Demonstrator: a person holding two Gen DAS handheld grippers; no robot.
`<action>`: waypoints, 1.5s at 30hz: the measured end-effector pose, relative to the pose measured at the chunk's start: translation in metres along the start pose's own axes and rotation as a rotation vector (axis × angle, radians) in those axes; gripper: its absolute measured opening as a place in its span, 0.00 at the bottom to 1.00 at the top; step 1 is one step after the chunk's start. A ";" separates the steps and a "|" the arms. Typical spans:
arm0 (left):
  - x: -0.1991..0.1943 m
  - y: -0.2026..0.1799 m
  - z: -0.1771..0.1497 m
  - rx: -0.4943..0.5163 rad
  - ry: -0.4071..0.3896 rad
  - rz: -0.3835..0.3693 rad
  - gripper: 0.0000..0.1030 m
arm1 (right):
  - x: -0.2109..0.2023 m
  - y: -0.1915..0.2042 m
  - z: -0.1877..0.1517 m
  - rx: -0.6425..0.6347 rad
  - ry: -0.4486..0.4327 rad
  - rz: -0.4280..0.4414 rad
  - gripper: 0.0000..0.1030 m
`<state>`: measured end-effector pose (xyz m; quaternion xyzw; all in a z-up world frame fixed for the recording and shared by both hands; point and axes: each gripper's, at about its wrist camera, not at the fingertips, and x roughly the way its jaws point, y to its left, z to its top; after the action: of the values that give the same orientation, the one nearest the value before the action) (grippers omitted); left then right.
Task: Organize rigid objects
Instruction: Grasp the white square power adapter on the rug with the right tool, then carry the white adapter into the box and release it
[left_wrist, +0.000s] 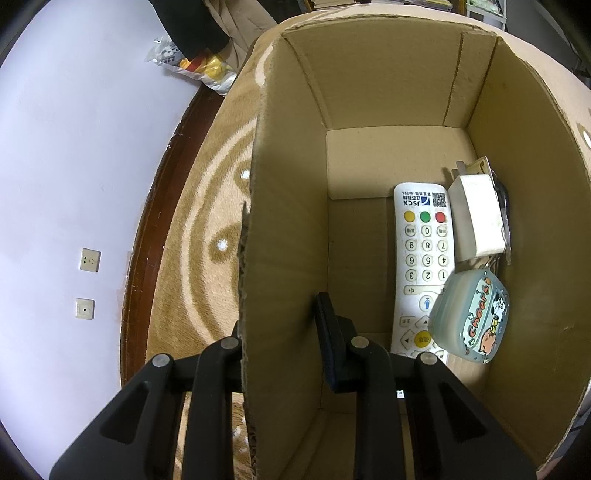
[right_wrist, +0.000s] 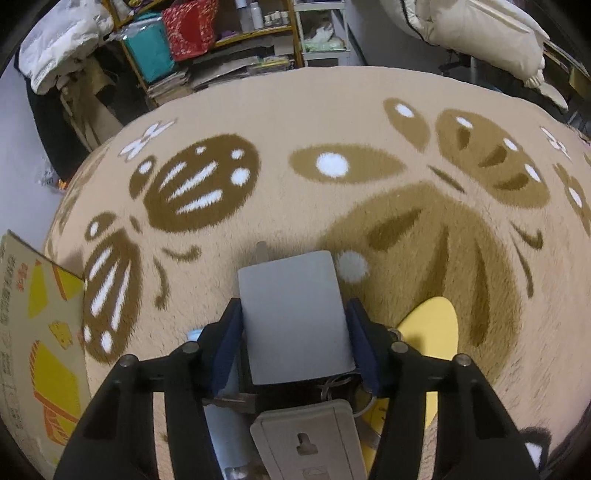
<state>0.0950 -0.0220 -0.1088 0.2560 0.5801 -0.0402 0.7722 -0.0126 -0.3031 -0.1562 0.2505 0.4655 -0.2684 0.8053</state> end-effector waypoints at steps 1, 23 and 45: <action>0.000 0.000 0.000 0.000 0.000 0.000 0.23 | -0.002 -0.001 0.001 0.010 0.001 0.014 0.57; 0.000 0.002 0.003 0.012 0.001 0.006 0.23 | -0.096 0.076 0.019 -0.148 -0.258 0.329 0.57; 0.008 0.013 0.005 -0.005 0.007 -0.042 0.23 | -0.120 0.175 -0.040 -0.477 -0.226 0.497 0.57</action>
<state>0.1067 -0.0112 -0.1107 0.2422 0.5880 -0.0540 0.7698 0.0284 -0.1255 -0.0413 0.1299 0.3481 0.0258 0.9280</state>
